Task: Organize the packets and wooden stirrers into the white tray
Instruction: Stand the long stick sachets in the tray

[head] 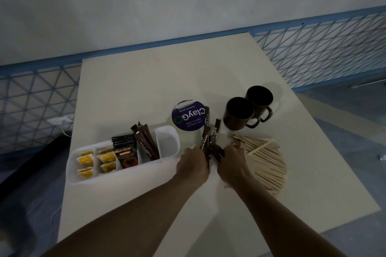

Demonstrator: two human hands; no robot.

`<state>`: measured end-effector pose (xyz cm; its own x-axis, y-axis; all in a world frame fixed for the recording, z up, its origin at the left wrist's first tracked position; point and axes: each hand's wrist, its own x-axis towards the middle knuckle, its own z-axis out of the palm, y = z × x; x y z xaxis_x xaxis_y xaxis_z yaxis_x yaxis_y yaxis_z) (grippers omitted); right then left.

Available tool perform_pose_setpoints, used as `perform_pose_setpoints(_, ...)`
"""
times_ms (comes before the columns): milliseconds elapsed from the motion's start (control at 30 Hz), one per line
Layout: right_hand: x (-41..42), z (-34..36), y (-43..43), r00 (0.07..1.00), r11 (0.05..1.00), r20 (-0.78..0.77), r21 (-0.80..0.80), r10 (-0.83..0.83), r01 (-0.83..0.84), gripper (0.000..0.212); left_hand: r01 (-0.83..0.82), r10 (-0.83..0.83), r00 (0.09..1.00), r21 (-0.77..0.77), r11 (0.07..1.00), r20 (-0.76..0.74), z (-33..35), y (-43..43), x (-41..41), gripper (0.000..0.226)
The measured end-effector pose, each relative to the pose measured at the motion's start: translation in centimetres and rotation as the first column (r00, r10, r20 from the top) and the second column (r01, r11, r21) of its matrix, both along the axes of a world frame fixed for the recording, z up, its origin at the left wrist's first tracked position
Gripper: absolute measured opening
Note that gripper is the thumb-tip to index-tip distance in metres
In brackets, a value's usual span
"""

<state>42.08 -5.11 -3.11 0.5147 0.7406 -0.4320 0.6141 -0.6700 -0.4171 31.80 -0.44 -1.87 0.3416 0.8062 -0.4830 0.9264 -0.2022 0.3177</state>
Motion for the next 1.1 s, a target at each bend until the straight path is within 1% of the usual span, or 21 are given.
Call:
perform_pose_setpoints(100,-0.3,0.0,0.1,1.000,1.000,-0.031,0.020,0.002,-0.001,0.014,-0.004,0.005,1.000,-0.005,1.000,0.013,-0.1,-0.3,-0.2,0.025)
perform_pose_setpoints(233,0.1,0.7,0.5,0.996,0.999,-0.093,0.050,-0.001,0.005,0.012,0.019,-0.019,1.000,-0.015,1.000,0.019,0.7,0.5,0.0,0.024)
perform_pose_setpoints(300,0.3,1.3,0.9,0.993,0.998,-0.116,0.063,-0.012,0.019,0.008,0.009,-0.006,0.998,-0.043,0.999,0.069,1.5,1.4,0.3,0.021)
perform_pose_setpoints(367,0.4,2.0,1.4,0.990,0.993,-0.142,0.113,-0.022,0.038,0.018,-0.002,0.013,0.988,-0.072,0.997,0.152,2.6,2.3,0.6,0.012)
perform_pose_setpoints(433,0.2,2.9,2.0,0.989,0.985,-0.150,0.167,-0.020,0.045,0.020,-0.021,0.041,0.972,-0.086,0.996,0.231,3.9,3.2,0.5,0.009)
perform_pose_setpoints(500,-0.1,3.9,2.8,0.988,0.974,-0.155,0.217,-0.025,0.058,0.018,-0.061,0.086,0.951,-0.095,0.994,0.298,5.3,4.1,0.2,0.012)
perform_pose_setpoints(633,-1.0,5.2,4.6,0.973,0.960,-0.230,0.270,-0.006,0.069,0.019,-0.134,0.165,0.906,-0.107,0.985,0.389,7.4,5.8,-1.1,0.031)
perform_pose_setpoints(733,-2.3,5.5,6.1,0.962,0.950,-0.272,0.289,-0.033,0.114,0.020,-0.190,0.225,0.859,-0.123,0.974,0.460,8.1,7.0,-2.7,0.035)
perform_pose_setpoints(833,-4.1,5.6,7.5,0.923,0.937,-0.383,0.309,-0.036,0.164,0.024,-0.263,0.283,0.800,-0.115,0.958,0.529,8.1,8.1,-4.7,0.032)
perform_pose_setpoints(900,-5.3,5.9,8.3,0.898,0.927,-0.438,0.322,-0.035,0.193,0.021,-0.310,0.319,0.758,-0.116,0.944,0.569,7.8,8.5,-6.0,0.028)
perform_pose_setpoints(967,-6.5,6.2,8.9,0.863,0.905,-0.504,0.350,-0.035,0.241,0.016,-0.368,0.367,0.682,-0.137,0.920,0.633,7.4,8.6,-7.2,0.025)
perform_pose_setpoints(1033,-7.9,6.3,9.3,0.819,0.888,-0.572,0.363,-0.027,0.283,0.021,-0.424,0.416,0.591,-0.173,0.889,0.691,6.8,8.5,-8.4,0.024)
perform_pose_setpoints(1100,-9.1,6.0,9.6,0.762,0.871,-0.648,0.364,-0.018,0.330,0.020,-0.463,0.451,0.514,-0.206,0.862,0.729,6.3,8.1,-9.2,0.019)
